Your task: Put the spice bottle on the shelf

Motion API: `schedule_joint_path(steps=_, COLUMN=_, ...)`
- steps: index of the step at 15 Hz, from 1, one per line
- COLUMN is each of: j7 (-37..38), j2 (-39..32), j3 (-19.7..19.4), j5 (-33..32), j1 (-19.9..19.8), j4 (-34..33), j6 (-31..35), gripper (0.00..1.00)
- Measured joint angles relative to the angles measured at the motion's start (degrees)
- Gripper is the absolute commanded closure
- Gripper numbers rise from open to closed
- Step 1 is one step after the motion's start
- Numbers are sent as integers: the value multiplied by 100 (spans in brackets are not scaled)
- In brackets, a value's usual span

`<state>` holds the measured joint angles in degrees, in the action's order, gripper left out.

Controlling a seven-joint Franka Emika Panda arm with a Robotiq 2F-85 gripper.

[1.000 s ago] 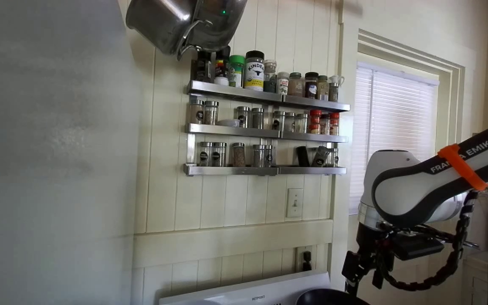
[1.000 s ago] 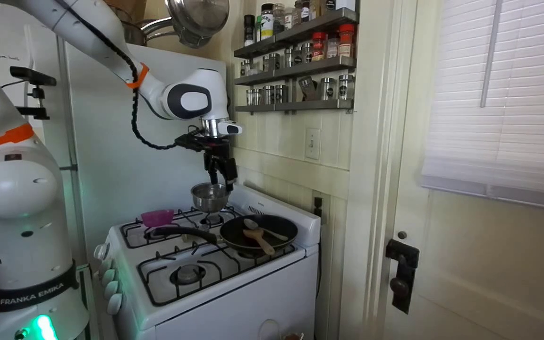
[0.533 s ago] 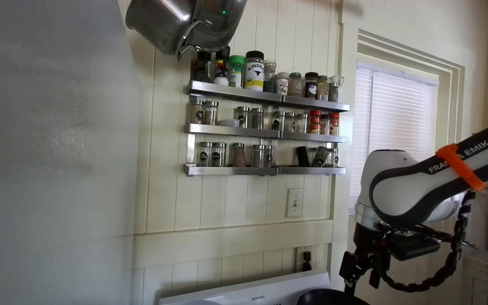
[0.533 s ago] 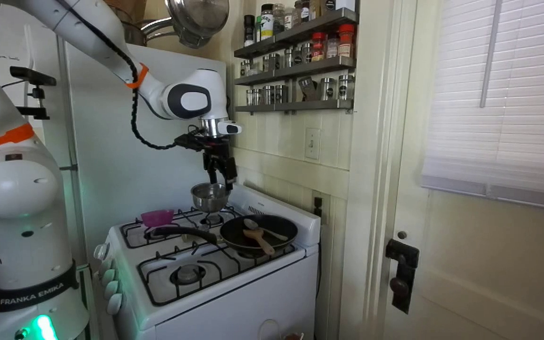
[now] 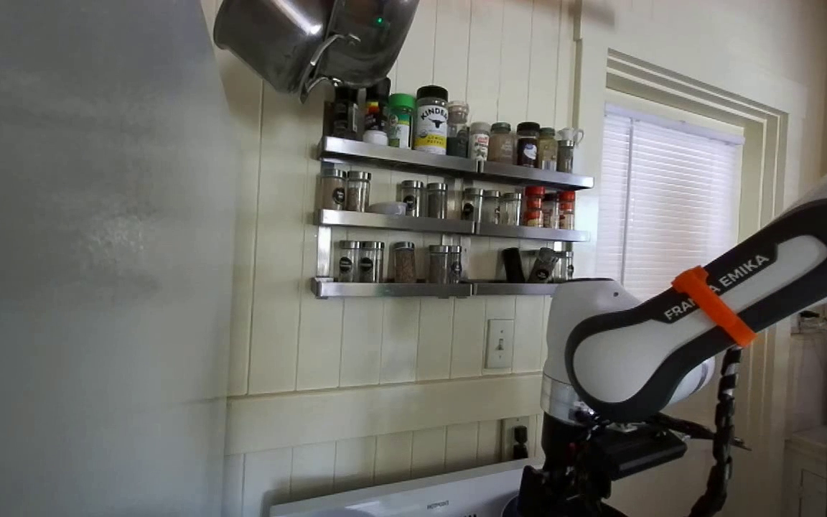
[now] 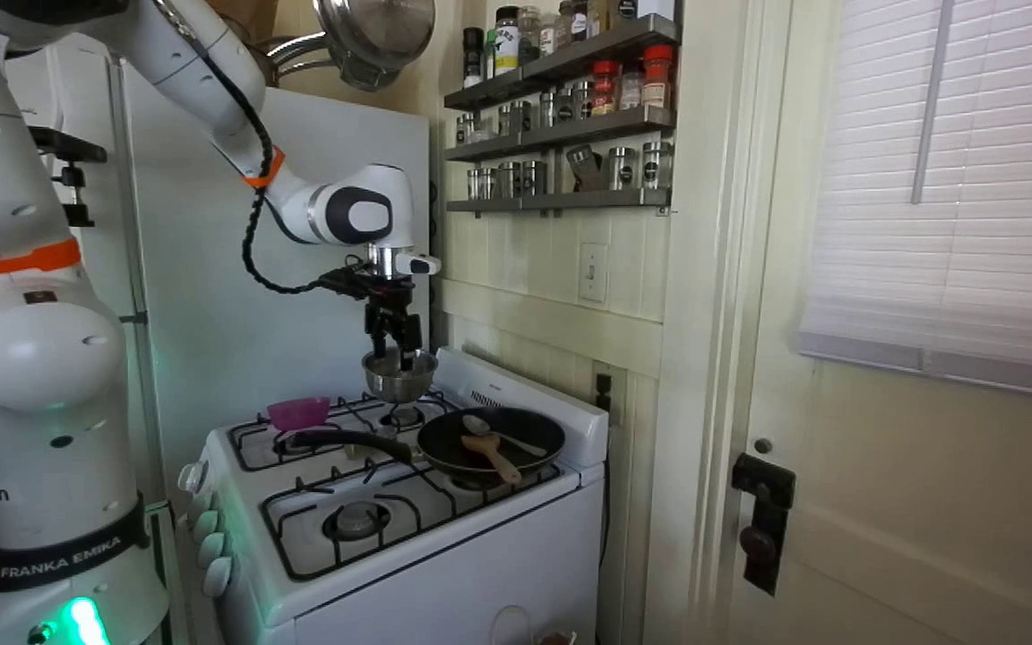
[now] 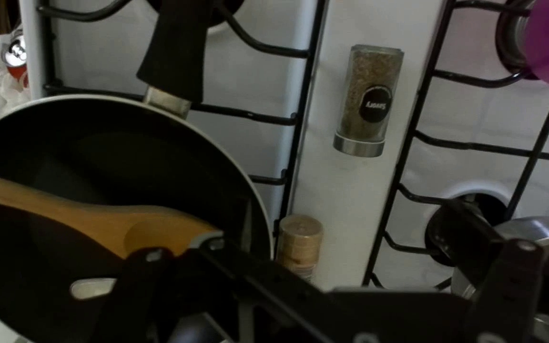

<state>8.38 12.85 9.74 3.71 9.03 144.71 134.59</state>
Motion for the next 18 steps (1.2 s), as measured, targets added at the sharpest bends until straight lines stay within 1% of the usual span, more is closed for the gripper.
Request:
schedule_joint_path(steps=4, j7=890, j2=-328, j3=268, j5=1, j1=11, j4=-88, j6=0, gripper=0)
schedule_joint_path(steps=7, j7=1460, j2=-534, j3=351, j5=63, j1=38, j4=-50, j6=-6, gripper=0)
schedule_joint_path(steps=15, j7=1519, j2=-643, j3=306, j5=154, j1=33, j4=-46, j6=0, gripper=0)
schedule_joint_path(steps=18, j7=1518, j2=-785, j3=301, j5=212, j1=36, j4=7, j6=95, gripper=0)
